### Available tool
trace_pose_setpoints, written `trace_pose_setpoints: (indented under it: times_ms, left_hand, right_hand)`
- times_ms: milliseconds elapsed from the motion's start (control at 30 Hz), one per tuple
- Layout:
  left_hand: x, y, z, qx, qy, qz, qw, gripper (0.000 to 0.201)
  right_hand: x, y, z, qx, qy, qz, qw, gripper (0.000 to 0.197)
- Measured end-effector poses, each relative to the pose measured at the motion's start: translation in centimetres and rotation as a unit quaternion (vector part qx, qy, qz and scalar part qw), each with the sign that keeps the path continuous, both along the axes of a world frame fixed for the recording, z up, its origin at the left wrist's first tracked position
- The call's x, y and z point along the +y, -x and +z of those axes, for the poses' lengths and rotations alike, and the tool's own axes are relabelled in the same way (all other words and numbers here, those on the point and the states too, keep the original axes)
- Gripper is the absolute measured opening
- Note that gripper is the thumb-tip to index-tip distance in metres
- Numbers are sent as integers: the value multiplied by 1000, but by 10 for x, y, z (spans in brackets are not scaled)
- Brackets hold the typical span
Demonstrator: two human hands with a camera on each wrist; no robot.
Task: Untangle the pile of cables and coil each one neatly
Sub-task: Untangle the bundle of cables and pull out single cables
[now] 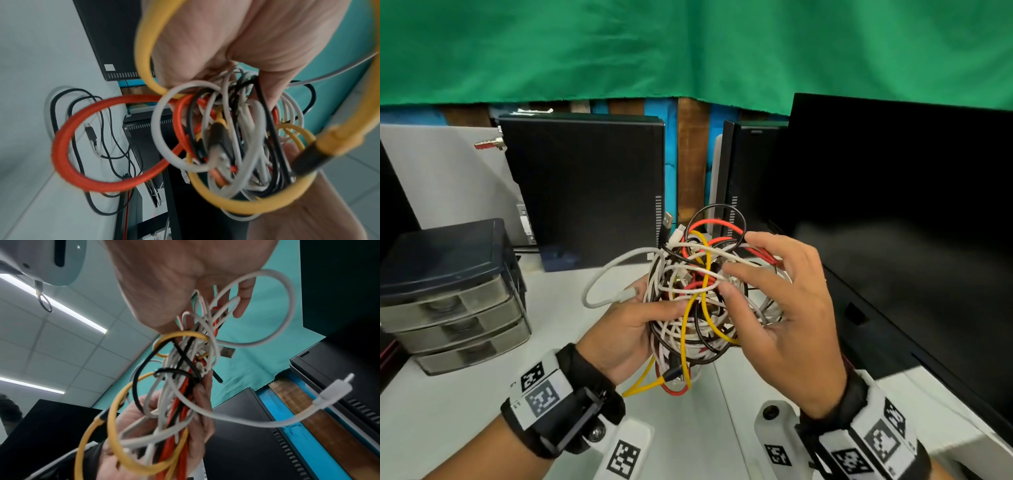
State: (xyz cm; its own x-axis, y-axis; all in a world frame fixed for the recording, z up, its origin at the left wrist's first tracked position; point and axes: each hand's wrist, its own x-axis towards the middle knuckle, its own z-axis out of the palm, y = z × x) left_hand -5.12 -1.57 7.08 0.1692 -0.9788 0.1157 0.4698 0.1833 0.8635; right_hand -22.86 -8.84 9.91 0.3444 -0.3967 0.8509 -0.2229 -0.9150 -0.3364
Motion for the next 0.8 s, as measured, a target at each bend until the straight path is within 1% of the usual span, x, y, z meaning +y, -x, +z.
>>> trace_pose_setpoints:
  times_ms: [100,167,233,300,333,400,467,533,633,733,800]
  left_hand:
    - [0,0,-1,-14,8,-10,1000,48]
    - [0,0,0,-41,25,-14,999,45]
    - [0,-1,1,-77,43,-1,996,49]
    - [0,-2,1,-114,52,13,992,57]
    - [1,-4,2,-128,55,20,990,57]
    - [1,-8,2,-154,66,33,985,53]
    - [1,-13,2,-184,87,49,978,42]
    - [1,-16,4,-212,106,54,970,41]
    - [3,-17,10,-249,137,42,958,37]
    - [5,-15,14,-297,131,28,945,31]
    - [7,-14,15,-320,123,12,939,34]
  right_hand:
    - [3,1,1,-2,-1,16,1000,24]
    - [4,1,3,3,17,20,1000,23]
    - [4,2,4,12,25,20,999,22]
    - [4,2,5,36,-2,22,999,24]
    - [4,2,4,52,-26,31,998,25]
    - [2,4,3,74,-64,75,992,26]
    - [-2,8,4,86,-69,116,987,25]
    - [-4,12,9,111,-25,106,988,21]
    - [-4,16,14,171,61,54,982,9]
    - [3,16,15,224,72,37,971,6]
    - [7,15,13,246,64,41,966,6]
